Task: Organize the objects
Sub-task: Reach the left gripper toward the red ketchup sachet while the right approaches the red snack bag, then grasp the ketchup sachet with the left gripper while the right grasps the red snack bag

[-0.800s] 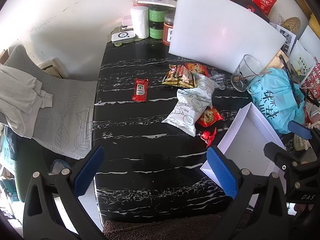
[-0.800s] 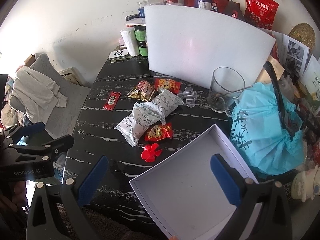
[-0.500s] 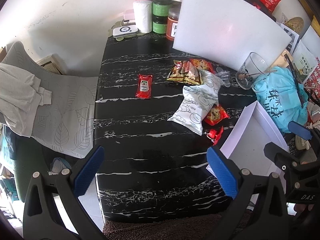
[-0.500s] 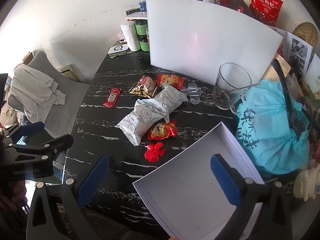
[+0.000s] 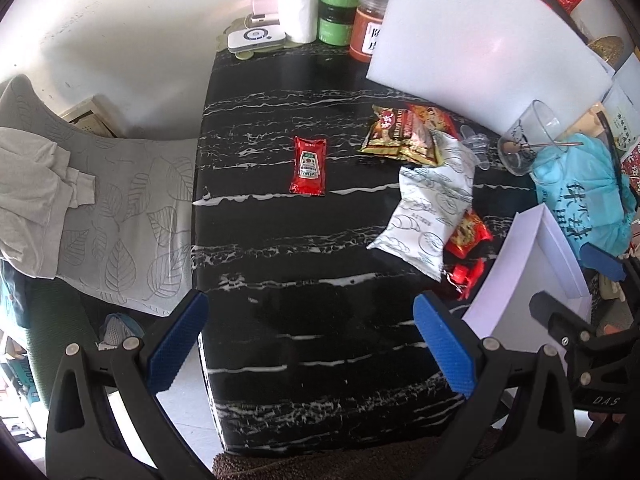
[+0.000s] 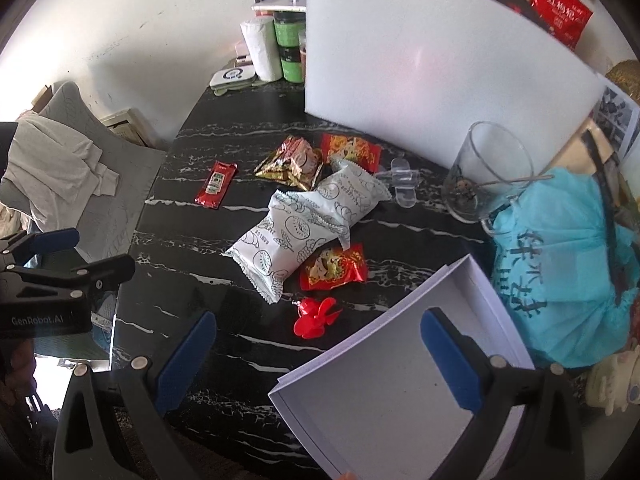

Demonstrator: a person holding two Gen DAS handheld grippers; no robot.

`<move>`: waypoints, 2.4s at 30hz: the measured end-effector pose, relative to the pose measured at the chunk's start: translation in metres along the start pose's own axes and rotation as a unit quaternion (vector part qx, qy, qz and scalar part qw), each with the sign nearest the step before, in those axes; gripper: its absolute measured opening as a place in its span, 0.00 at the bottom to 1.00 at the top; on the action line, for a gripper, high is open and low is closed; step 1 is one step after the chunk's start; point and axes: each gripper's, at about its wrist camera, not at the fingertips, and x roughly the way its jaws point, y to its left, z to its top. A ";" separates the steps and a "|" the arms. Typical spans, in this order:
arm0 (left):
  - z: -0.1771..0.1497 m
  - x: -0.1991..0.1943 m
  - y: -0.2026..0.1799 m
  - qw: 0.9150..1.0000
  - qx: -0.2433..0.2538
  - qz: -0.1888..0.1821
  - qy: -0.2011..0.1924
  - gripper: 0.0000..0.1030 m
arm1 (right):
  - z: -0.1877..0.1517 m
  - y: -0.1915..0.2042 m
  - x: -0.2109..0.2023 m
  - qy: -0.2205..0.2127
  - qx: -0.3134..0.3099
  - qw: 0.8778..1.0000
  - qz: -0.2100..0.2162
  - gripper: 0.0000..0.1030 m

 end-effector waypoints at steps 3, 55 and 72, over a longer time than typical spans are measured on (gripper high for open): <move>0.008 0.017 0.003 1.000 0.001 0.011 0.024 1.00 | 0.005 -0.003 0.018 0.013 0.001 1.000 -0.005 1.00; 0.080 0.139 0.007 0.996 0.088 -0.003 -0.001 0.35 | 0.040 -0.029 0.151 0.101 -0.024 0.994 -0.021 0.61; 0.072 0.109 0.020 0.997 0.048 -0.040 0.054 0.19 | 0.049 -0.038 0.119 0.082 -0.012 0.996 -0.015 0.52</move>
